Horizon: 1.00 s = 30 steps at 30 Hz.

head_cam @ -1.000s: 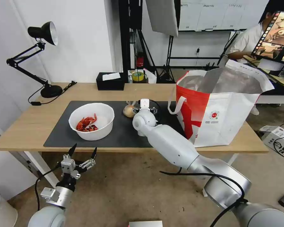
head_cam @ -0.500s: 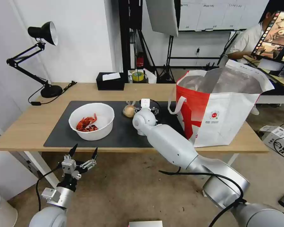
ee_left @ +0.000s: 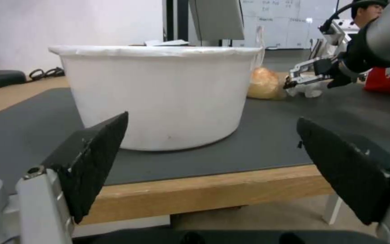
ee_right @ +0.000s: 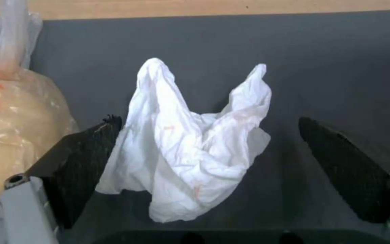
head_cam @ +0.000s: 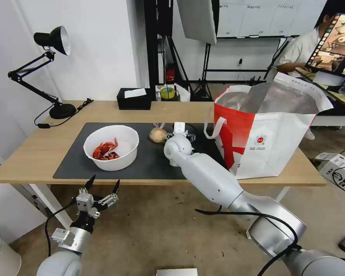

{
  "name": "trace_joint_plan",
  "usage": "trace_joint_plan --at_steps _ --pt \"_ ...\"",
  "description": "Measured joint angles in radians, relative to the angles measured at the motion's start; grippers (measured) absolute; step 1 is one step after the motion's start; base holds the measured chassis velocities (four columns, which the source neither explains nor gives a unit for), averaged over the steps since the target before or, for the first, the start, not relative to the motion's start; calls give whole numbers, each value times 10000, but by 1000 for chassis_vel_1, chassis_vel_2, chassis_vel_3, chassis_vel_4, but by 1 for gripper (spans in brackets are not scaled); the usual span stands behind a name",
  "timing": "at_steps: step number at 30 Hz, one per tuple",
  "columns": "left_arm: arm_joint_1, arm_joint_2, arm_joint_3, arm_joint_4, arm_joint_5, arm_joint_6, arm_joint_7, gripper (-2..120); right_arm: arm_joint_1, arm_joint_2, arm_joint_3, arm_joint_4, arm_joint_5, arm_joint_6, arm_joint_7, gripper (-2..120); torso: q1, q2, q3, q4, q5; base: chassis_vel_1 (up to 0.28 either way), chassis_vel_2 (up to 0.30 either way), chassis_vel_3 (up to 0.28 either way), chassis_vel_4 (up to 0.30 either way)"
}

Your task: Pick up the trash from the table and place it into the takeout bag.

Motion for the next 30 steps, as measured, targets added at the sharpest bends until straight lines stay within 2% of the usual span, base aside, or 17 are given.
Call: trace_joint_plan --at_steps 23,27,29,30 --pt "-49 16 87 27 -87 6 -16 100 -14 92 56 -235 -15 -54 -503 100 -1 1 0 0 0 0 0 0 0" --pt "-50 -2 128 19 -87 5 -17 100 10 83 56 -252 -13 -29 -552 94 0 0 0 1 0 0 0 0 0" --pt "-49 -10 145 4 -85 5 -17 100 11 60 56 -260 -15 -13 -590 83 -1 0 -1 0 0 0 0 0 0" --pt "-49 -10 145 4 -85 5 -17 100 11 60 56 -260 -15 -13 -590 83 -1 0 -1 0 0 0 0 0 0"
